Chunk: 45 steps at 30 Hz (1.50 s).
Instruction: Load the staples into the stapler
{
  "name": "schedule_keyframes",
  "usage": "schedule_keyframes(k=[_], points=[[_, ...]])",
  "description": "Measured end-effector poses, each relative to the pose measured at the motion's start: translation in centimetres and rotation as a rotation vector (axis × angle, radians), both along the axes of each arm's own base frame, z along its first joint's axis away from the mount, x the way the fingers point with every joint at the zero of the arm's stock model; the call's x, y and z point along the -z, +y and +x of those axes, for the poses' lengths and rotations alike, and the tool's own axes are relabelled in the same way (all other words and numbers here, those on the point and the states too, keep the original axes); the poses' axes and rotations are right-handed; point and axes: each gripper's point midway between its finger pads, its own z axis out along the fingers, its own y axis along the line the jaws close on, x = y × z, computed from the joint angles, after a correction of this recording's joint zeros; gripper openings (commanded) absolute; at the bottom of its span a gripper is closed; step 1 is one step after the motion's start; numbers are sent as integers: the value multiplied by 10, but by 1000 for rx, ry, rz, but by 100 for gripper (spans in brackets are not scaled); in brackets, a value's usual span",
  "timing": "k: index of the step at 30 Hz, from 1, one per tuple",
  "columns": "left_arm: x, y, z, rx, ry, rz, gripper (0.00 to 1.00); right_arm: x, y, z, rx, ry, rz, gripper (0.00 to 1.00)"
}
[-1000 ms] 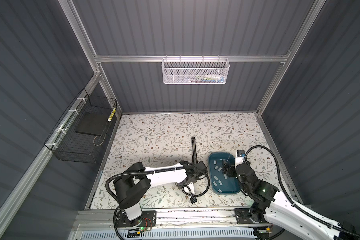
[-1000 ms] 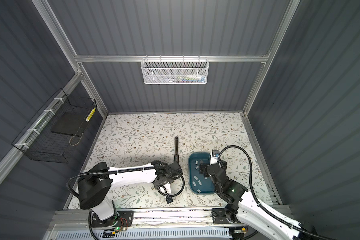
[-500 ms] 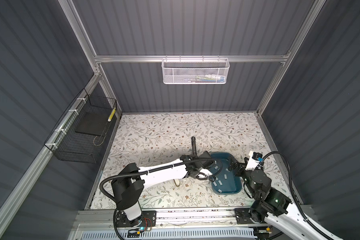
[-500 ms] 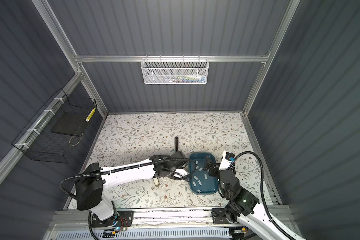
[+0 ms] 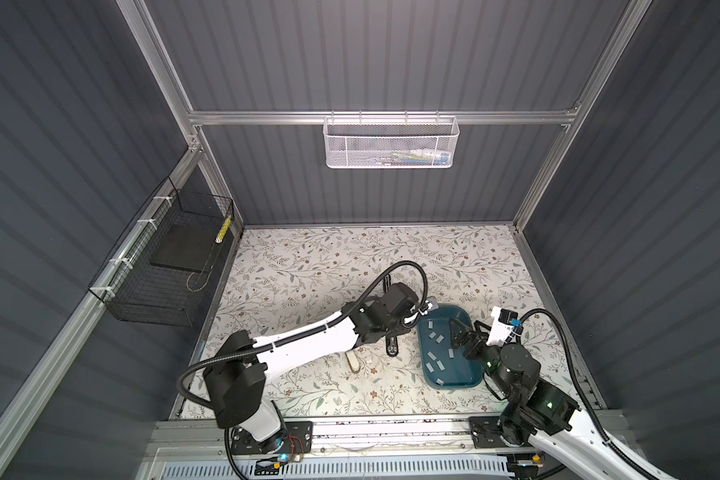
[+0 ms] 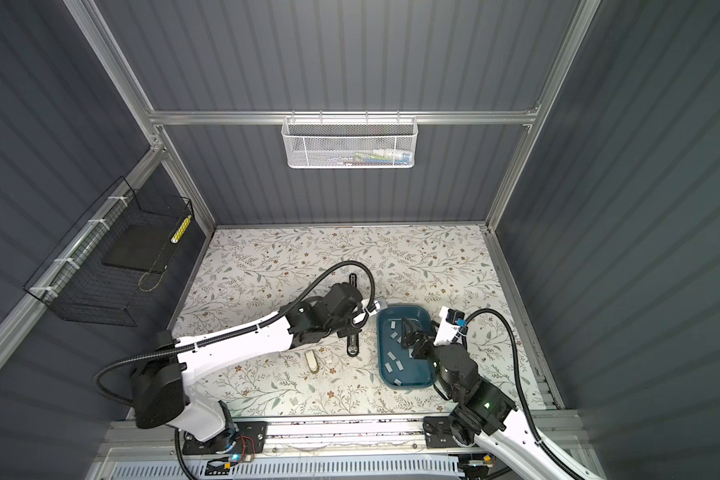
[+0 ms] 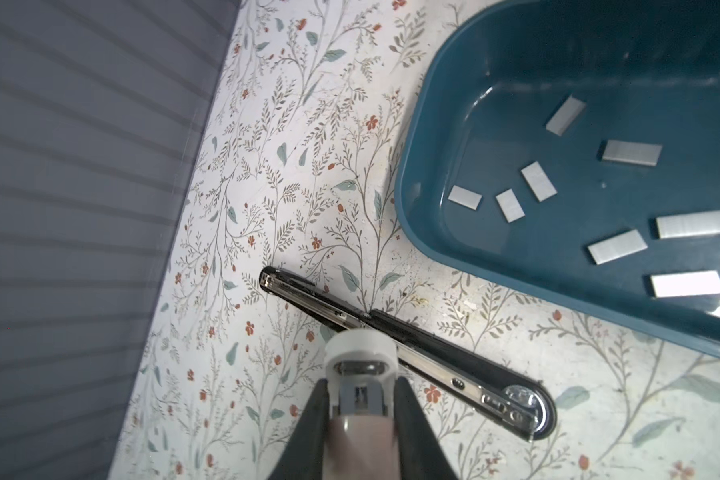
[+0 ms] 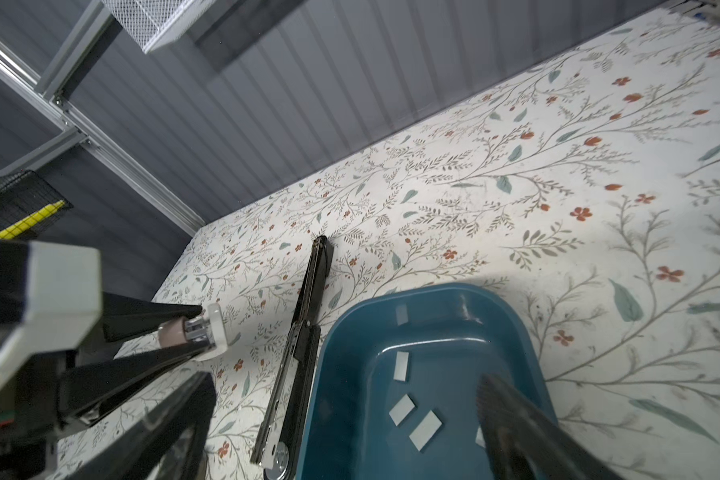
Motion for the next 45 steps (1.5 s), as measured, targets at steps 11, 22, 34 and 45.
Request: schedule_keyframes(k=[11,22,34,45], points=[[43,39,6,-95,17,-325,0,22,28,12,-75,93,-56,93],[-2,36,-13,9,-50,-484,0,19,74,29,-196,155,-96,57],[0,17,-40,185,30,-507,0,14,105,25,-307,149,-92,47],[11,7,-49,251,95,-472,0,21,129,23,-381,170,-109,46]])
